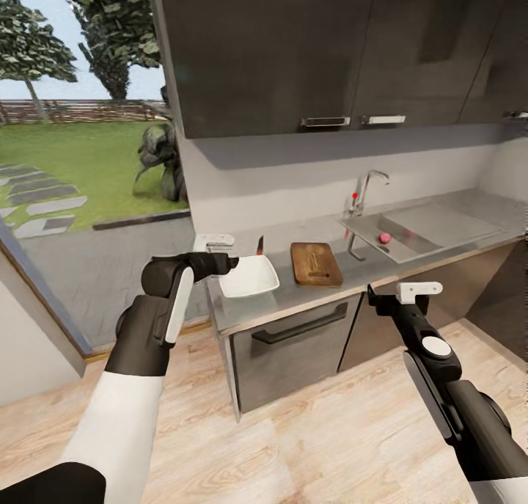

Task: In the kitchen, take the Vidalia onion out of the sink, dice it on the chopping board with the paring knife, put the diced onion into the bowl on the countertop, then place both the paring knife and the chopping board into the sink.

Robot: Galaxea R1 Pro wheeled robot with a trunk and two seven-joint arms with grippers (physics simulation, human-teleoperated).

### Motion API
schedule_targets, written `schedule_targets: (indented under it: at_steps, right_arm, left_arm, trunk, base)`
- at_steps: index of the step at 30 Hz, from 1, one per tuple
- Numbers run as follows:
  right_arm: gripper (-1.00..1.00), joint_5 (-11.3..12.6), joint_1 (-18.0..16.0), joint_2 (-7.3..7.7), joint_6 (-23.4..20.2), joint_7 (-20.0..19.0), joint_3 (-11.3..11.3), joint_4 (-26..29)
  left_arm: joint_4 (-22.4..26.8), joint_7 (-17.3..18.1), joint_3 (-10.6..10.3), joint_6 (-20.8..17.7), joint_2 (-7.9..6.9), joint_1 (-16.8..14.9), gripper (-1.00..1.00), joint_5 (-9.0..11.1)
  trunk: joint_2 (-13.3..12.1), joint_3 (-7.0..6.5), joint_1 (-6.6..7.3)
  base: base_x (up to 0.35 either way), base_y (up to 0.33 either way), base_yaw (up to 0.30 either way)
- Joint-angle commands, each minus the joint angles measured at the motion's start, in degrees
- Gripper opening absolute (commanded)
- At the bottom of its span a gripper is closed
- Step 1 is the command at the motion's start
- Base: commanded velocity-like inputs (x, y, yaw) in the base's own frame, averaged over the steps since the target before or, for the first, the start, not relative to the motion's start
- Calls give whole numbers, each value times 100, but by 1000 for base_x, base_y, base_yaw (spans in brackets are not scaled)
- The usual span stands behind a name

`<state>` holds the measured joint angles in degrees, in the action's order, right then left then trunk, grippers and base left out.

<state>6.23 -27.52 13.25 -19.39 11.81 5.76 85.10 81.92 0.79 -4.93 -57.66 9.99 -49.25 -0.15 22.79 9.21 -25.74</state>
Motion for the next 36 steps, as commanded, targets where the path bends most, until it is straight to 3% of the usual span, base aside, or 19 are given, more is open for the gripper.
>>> schedule_targets:
  at_steps: [1, 8, 14, 18, 21, 22, 27, 36]
  right_arm:
    - [100, 58, -7, 8, -21, 58, 20, 7]
    - [100, 56, -7, 8, -21, 59, 21, 7]
    - [100, 59, -7, 4, -21, 58, 24, 7]
    - [100, 56, -7, 3, -20, 58, 22, 7]
    - [100, 55, -7, 2, -20, 58, 21, 7]
    - [100, 56, -7, 2, -20, 58, 21, 7]
    - [100, 55, -7, 2, -20, 64, 21, 7]
    - [100, 54, -7, 2, -20, 67, 21, 7]
  left_arm:
    - [60, 8, 4, -26, 1, -5, 100, -2]
    - [536, 16, 14, -26, -27, -5, 100, -2]
    - [613, 53, 17, 17, -82, -1, 100, -2]
    - [124, 67, 14, 836, -106, 77, 100, -2]
    - [-612, 45, 3, 2009, -109, 105, 100, -2]
    - [-663, 38, -3, 2159, -105, 106, 100, -2]
    - [-514, 29, -71, 2308, -84, 108, 100, -2]
    - [-390, 26, -129, 2038, -76, 109, 100, -2]
  trunk:
    - [12, 13, -4]
    - [12, 13, -4]
    - [12, 13, -4]
    - [12, 13, -4]
    - [12, 13, -4]
    - [12, 13, -4]
    - [12, 13, -4]
    - [12, 13, -4]
  base:
    - [0, 6, -158]
    - [0, 3, -155]
    - [0, 0, -153]
    - [-6, 71, -152]
    - [-38, 240, -167]
    - [-15, 293, -217]
    - [-8, 303, -247]
    - [-1, 315, -275]
